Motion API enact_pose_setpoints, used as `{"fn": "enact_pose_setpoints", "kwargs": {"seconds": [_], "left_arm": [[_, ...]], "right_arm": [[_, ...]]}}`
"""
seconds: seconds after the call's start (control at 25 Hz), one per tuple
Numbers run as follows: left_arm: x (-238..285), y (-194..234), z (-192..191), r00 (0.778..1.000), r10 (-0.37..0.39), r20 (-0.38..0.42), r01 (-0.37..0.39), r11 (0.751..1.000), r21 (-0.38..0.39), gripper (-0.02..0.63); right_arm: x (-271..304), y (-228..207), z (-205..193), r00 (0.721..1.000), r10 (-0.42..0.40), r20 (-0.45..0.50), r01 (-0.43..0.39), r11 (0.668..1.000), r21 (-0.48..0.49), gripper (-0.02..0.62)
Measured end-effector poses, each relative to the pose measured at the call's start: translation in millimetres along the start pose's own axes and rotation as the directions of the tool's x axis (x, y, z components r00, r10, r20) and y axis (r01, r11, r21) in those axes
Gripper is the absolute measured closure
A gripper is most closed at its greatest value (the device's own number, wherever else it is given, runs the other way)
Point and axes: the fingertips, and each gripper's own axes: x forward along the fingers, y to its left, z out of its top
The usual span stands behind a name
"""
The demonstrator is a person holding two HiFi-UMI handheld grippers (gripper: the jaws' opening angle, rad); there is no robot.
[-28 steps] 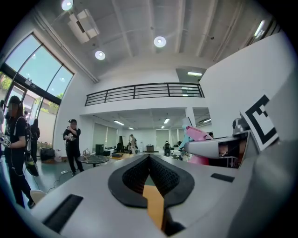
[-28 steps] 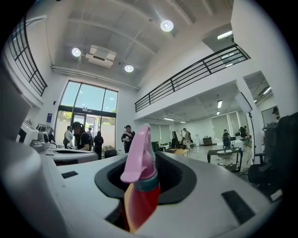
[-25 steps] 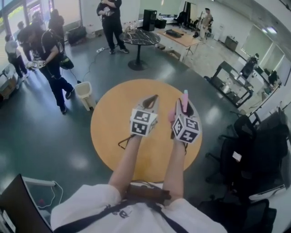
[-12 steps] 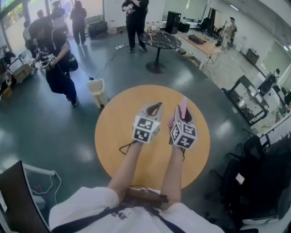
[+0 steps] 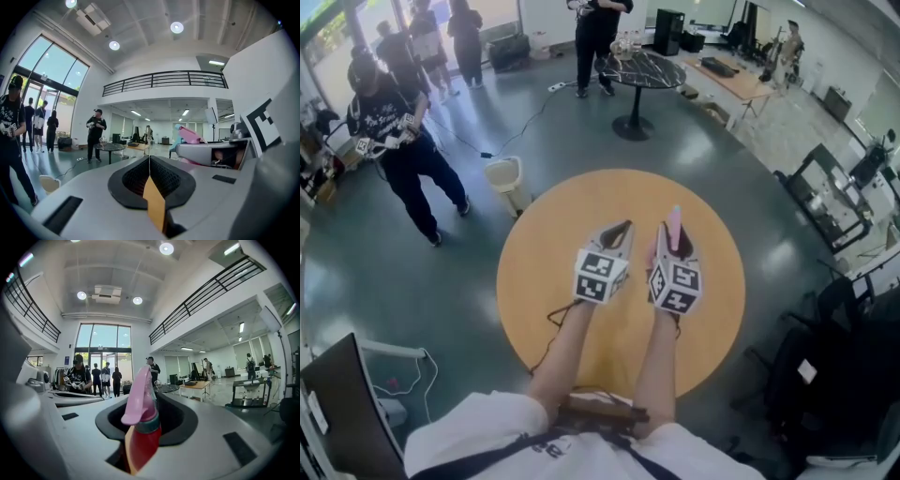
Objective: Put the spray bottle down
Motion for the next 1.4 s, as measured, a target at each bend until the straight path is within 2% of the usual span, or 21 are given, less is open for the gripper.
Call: {"fn": "enact_pose_setpoints", "kwargs": {"seconds": [0.32,0.68,0.84,1.12,1.4], "left_arm": [[14.0,-4.3,-37.7,0.999,-0.005,-0.046,0.005,1.000,0.012,0.594],[38.4,-4.7,-83.2,0.994,-0.009,-0.112,0.010,1.000,0.002,0.595],[42.7,-8.8,-110.5,0.987,-0.014,-0.158,0.012,1.000,-0.016,0.595],[62.2,-10.3,-152.0,0.977,-0.027,-0.210,0.022,0.999,-0.025,0.595],[66.9,-9.4,-192.3,0.965,-0.028,-0.262,0.011,0.998,-0.067,0.595]], "right_arm": [[13.7,-4.0,-31.5,0.999,0.041,-0.034,-0.042,0.999,-0.020,0.449],[40.9,-27.8,-89.6,0.993,0.034,-0.114,-0.036,0.999,-0.012,0.449],[42.8,-38.5,-122.4,0.985,0.030,-0.172,-0.028,1.000,0.010,0.449],[59.3,-48.1,-157.8,0.978,0.047,-0.203,-0.048,0.999,0.002,0.449],[60.4,-45.7,-196.5,0.965,0.066,-0.252,-0.069,0.998,-0.002,0.449]]}}
